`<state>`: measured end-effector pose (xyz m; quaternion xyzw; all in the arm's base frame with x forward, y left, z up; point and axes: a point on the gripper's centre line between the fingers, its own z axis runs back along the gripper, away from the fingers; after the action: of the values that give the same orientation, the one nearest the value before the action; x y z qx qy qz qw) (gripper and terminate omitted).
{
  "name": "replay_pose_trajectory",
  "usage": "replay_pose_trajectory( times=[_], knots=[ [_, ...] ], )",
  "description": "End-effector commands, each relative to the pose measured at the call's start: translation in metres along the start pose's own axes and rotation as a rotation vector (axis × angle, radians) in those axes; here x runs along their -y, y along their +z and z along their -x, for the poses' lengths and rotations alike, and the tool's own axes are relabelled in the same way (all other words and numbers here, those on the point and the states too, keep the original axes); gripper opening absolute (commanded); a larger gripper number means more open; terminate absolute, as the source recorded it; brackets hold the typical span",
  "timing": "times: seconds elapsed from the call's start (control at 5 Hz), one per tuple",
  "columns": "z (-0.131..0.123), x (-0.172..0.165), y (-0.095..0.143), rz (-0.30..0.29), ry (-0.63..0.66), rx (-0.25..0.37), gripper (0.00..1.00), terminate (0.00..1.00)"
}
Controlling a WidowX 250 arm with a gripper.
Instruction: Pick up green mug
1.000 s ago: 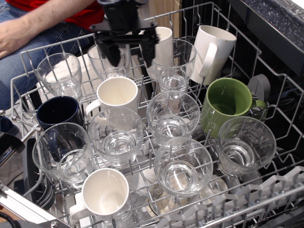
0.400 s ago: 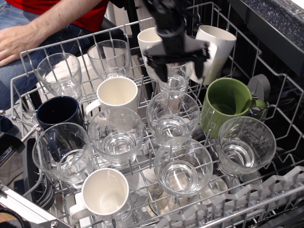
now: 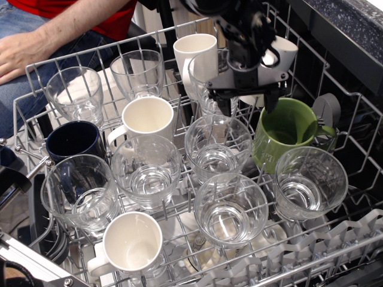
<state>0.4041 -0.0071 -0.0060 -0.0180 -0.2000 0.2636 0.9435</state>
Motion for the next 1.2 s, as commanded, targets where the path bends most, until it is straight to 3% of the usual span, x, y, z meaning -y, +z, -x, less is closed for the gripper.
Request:
replay_pose_trajectory(
  times=[0.0, 0.4, 0.8, 1.0],
  knots=[
    [-0.031, 0.025, -0.013, -0.012, 0.068, 0.121, 1.0, 0.0],
    [-0.012, 0.024, -0.019, -0.039, 0.021, 0.077, 1.0, 0.0],
    [0.005, 0.019, -0.026, -0.079, 0.012, 0.092, 1.0, 0.0],
    [0.008, 0.02, -0.027, -0.078, 0.032, 0.088, 0.0, 0.0]
  ],
)
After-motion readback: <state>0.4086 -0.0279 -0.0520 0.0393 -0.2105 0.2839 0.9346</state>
